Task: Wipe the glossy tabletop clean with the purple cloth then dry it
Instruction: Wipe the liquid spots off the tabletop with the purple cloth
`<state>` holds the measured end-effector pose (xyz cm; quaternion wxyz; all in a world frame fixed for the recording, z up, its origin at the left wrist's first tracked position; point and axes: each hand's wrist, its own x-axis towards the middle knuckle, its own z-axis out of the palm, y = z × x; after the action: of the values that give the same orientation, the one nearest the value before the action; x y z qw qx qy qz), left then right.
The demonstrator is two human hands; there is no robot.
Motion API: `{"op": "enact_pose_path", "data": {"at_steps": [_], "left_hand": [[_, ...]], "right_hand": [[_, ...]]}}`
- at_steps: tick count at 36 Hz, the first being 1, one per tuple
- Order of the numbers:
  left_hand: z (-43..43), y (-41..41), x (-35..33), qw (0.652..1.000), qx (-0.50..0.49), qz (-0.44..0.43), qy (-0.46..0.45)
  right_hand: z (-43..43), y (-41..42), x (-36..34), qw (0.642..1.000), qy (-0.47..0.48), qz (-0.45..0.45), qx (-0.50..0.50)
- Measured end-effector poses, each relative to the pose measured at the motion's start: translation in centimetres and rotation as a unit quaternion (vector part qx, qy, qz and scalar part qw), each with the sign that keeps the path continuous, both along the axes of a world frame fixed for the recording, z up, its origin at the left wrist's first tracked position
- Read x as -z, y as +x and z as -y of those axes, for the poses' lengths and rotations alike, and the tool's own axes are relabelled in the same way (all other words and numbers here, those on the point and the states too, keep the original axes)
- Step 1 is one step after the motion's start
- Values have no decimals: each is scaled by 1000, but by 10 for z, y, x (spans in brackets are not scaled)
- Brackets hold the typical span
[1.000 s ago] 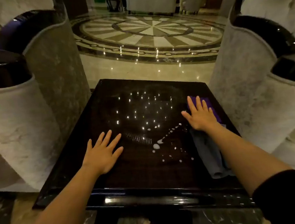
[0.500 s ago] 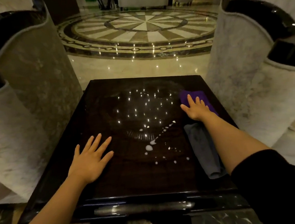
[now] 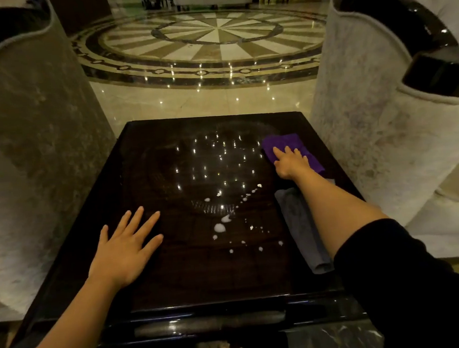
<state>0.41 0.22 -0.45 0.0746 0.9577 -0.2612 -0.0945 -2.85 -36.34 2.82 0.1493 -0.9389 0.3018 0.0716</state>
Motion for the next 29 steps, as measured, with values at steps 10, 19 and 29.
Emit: {"op": "enact_pose_path", "data": {"at_steps": [10, 19, 29], "left_hand": [[0, 0, 0, 1000, 0, -4, 0], [1, 0, 2, 1000, 5, -3, -8], [-2, -3, 2, 1000, 7, -5, -4]], "right_hand": [[-36, 18, 8, 995, 24, 45, -85], [-74, 19, 12, 976, 69, 77, -190], [-113, -10, 9, 950, 86, 115, -276]]}}
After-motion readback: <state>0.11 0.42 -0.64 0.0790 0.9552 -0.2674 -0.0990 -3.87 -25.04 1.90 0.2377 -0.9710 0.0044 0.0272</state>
